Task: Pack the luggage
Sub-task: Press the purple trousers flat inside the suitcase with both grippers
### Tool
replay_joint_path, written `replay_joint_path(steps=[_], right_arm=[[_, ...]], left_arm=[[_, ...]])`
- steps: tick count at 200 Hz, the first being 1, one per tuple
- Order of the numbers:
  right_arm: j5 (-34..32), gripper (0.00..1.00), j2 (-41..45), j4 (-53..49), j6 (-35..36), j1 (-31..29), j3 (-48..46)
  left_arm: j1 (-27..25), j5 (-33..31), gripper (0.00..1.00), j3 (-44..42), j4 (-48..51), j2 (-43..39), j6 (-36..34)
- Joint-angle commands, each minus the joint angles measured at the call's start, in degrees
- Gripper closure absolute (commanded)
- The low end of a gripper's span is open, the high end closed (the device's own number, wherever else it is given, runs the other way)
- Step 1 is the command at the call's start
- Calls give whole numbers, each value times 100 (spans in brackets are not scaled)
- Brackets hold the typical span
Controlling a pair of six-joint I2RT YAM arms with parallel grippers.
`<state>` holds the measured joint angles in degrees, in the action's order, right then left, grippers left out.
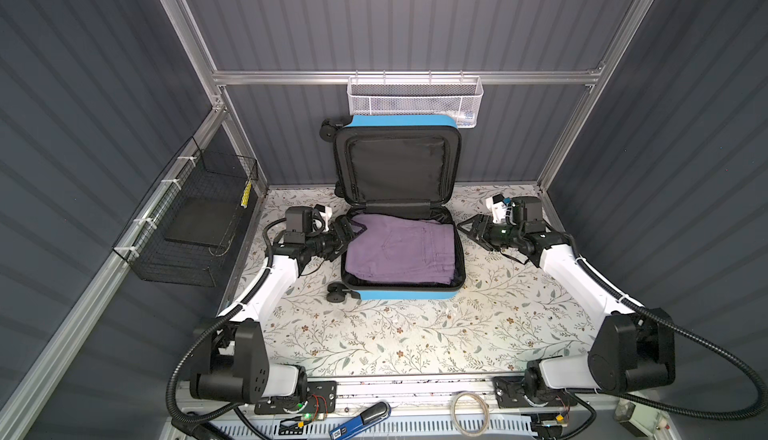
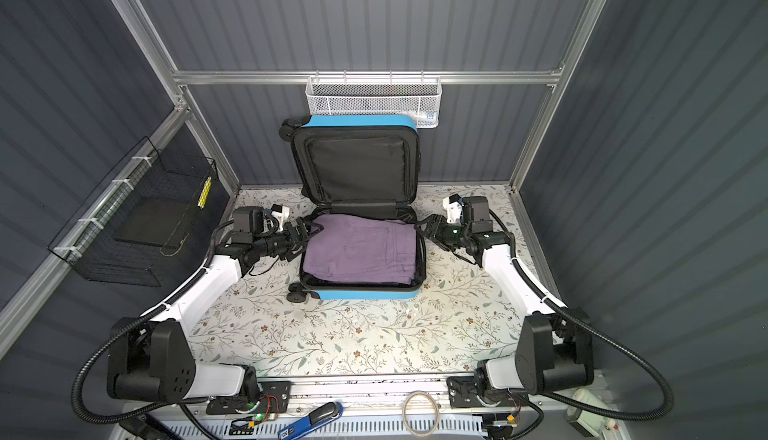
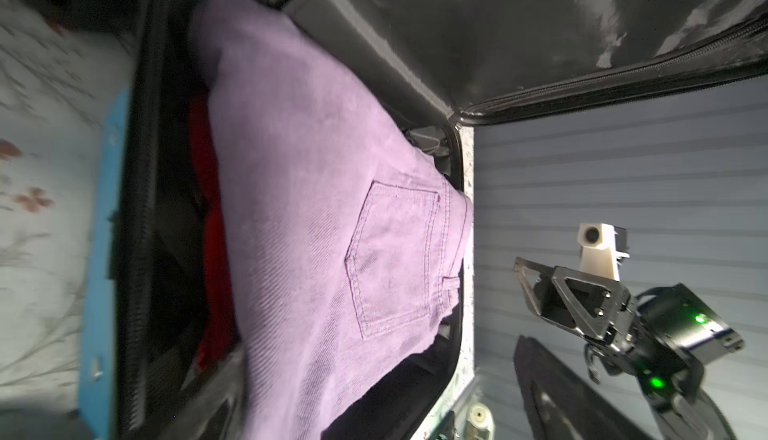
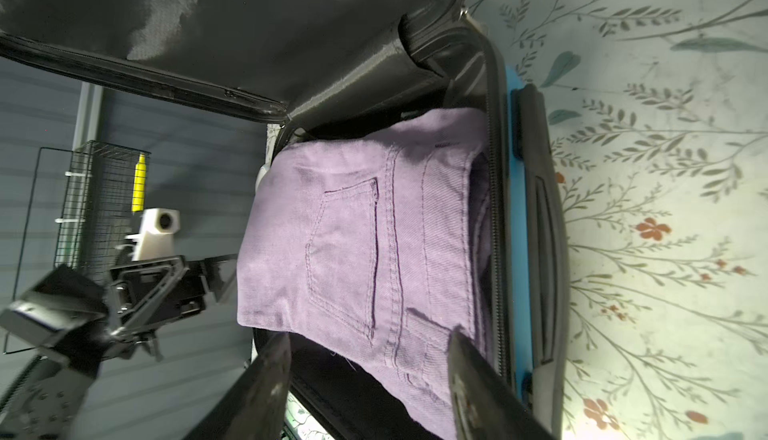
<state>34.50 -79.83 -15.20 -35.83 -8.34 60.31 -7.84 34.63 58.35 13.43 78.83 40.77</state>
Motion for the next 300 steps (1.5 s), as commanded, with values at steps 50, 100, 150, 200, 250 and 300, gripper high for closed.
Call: replay_joint_path(steps=[50, 100, 150, 200, 250, 300], right_arm=[[-56, 39, -408, -183, 158, -423, 717], [-9, 39, -1300, 574, -411, -761, 879], [-518, 40, -2235, 560, -321, -775, 1268], [-673, 40, -2674, 89, -86, -710, 1805], [-169, 40, -1881, 152, -31, -781, 1381], [-175, 39, -963, 520, -230, -1180, 182]], left_arm=[[-812, -606, 0, 1647, 1051, 339, -997], [-1001, -552, 0, 958, 267, 803, -801], [-1001, -794, 0, 35, -379, 959, -807], [-1001, -848, 0, -128, -538, 1067, -791], [-1009, -689, 0, -97, -561, 859, -717], [-1018, -624, 0, -128, -595, 656, -654]])
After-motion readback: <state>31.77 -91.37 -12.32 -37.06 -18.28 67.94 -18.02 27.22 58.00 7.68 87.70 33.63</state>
